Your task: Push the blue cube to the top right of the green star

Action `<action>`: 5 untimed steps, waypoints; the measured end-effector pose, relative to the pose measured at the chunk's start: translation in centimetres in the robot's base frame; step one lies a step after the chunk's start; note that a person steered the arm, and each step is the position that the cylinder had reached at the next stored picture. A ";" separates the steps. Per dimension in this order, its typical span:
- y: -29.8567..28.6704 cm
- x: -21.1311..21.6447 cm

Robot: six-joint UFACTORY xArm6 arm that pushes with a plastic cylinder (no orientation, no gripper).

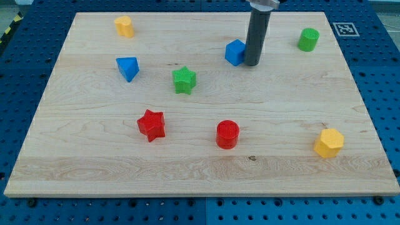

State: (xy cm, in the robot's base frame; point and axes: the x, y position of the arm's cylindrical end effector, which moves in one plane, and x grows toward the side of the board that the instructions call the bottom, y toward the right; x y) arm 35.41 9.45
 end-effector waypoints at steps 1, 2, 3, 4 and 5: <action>-0.1 -0.9; -0.1 -2.4; -0.9 -2.9; -3.6 -3.3; -4.6 -4.0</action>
